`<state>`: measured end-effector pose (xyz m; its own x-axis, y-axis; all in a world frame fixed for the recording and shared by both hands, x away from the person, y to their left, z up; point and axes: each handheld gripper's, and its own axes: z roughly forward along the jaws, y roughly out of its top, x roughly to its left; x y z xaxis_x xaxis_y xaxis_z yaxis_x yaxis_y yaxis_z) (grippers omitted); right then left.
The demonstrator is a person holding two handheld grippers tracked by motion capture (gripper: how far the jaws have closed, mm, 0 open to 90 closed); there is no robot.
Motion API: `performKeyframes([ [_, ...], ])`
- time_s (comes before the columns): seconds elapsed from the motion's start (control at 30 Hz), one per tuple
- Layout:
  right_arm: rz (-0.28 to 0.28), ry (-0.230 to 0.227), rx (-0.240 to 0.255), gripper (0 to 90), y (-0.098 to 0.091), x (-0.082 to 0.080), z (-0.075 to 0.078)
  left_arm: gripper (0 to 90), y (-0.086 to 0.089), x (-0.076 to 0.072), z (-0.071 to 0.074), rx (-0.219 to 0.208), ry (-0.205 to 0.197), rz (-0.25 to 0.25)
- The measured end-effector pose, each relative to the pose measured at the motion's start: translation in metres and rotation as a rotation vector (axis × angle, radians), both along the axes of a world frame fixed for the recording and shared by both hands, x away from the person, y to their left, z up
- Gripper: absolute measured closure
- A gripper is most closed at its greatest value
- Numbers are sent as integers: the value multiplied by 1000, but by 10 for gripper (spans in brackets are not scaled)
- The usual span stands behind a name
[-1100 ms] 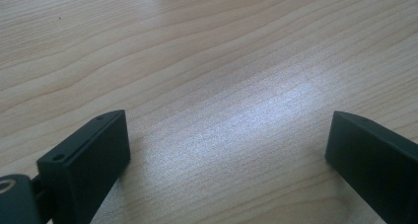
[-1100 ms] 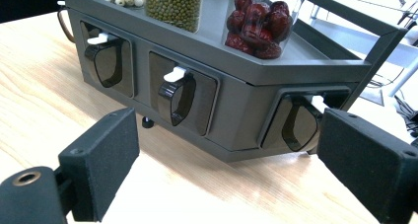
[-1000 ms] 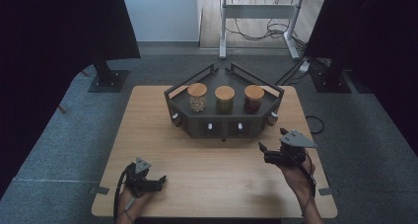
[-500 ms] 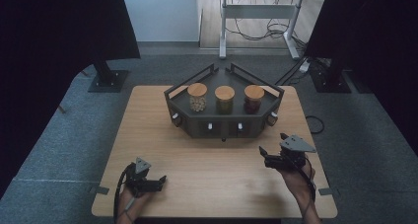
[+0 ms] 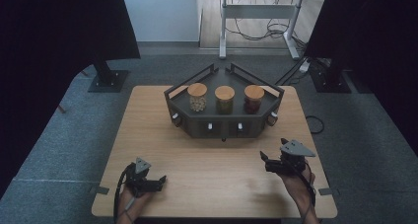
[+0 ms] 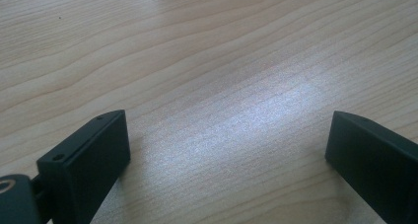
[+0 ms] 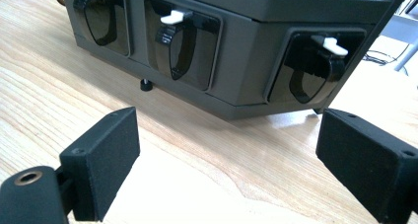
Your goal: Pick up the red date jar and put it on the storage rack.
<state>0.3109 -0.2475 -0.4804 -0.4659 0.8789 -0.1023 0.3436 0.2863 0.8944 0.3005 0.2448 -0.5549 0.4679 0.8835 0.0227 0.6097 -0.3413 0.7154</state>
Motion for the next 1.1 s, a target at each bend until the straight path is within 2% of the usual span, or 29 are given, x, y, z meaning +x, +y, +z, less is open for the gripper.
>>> performKeyframes([
  [1.1, -32, 64, -20, 90, -9, -9, -38, 29, 0, 0, 0, 0, 0, 0],
])
